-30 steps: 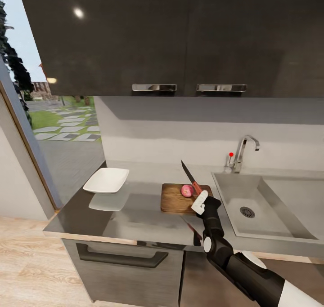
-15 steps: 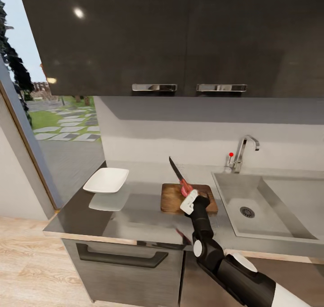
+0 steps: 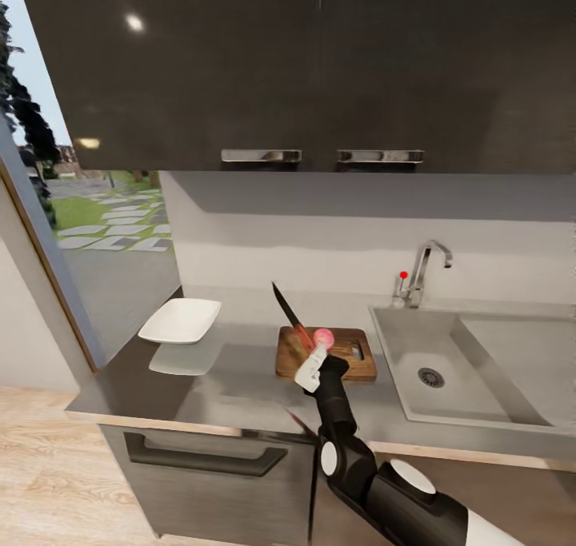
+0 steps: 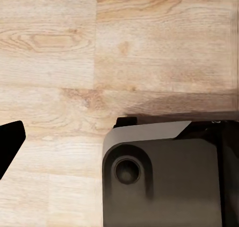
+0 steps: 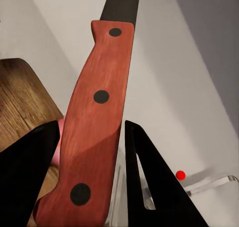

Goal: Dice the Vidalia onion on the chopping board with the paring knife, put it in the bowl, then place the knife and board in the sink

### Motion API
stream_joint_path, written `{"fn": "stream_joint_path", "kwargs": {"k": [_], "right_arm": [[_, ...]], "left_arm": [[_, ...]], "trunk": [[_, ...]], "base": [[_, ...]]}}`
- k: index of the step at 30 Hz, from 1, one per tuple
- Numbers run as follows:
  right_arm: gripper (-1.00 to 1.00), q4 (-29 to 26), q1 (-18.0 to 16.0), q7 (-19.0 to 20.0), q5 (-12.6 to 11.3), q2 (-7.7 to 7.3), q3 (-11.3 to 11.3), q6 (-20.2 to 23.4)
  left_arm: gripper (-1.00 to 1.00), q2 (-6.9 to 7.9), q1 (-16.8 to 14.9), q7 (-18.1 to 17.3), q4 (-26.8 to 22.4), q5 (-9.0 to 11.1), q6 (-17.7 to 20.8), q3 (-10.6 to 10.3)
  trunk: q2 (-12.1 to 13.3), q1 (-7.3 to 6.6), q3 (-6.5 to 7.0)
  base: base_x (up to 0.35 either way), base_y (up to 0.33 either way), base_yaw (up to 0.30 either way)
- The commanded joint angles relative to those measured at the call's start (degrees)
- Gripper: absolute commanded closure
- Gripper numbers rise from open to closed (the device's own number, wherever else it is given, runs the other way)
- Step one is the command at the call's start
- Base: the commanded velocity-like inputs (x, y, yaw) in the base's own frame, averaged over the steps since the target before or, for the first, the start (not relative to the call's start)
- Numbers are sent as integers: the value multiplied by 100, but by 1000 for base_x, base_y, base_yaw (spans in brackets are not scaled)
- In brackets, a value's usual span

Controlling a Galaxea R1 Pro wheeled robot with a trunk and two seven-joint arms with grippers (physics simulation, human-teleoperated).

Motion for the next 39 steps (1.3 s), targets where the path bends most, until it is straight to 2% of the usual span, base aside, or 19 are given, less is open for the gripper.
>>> {"fn": "stream_joint_path", "kwargs": {"k": [1,8,13,16,20,26,34,37,39], "right_arm": [[100,-3,-9,-18,20,-4,50,39],[100,-3,-9,-22,25,-1,276,39],[100,-3,-9,-27,28,10,297,39],[100,-10,-9,-187,29,19,305,39],[100,-161,-9,-408,29,20,300,36],[100,-378,-9,-472,28,-23,253,44],[100,-398,-9,-712,35,-184,97,77],[100,-386,-9,-776,28,-197,81,90],[100,-358,-9,-806,23,-261,75,91]], "left_arm": [[-100,-3,-11,56,26,-49,-32,-24],[-100,-3,-11,56,26,-49,-32,-24],[-100,3,-11,52,26,-49,-32,-24],[-100,11,-11,52,26,-49,-32,-24],[-100,11,-11,52,26,-49,-35,-24],[-100,6,-11,52,26,-49,-40,-24],[-100,5,-11,52,26,-49,-40,-24],[-100,5,-11,52,26,-49,-40,-24],[-100,2,-11,52,26,-49,-40,-24]], "trunk": [[-6,1,-8],[-6,1,-8],[-6,1,-8],[-6,1,-8],[-6,1,-8],[-6,1,-8],[-6,1,-8],[-6,1,-8],[-6,1,-8]], "base": [[0,-206,0],[0,-229,0],[0,-198,0],[0,-40,0],[0,-11,0],[0,-1,0],[0,0,0],[0,0,0],[0,0,0]]}}
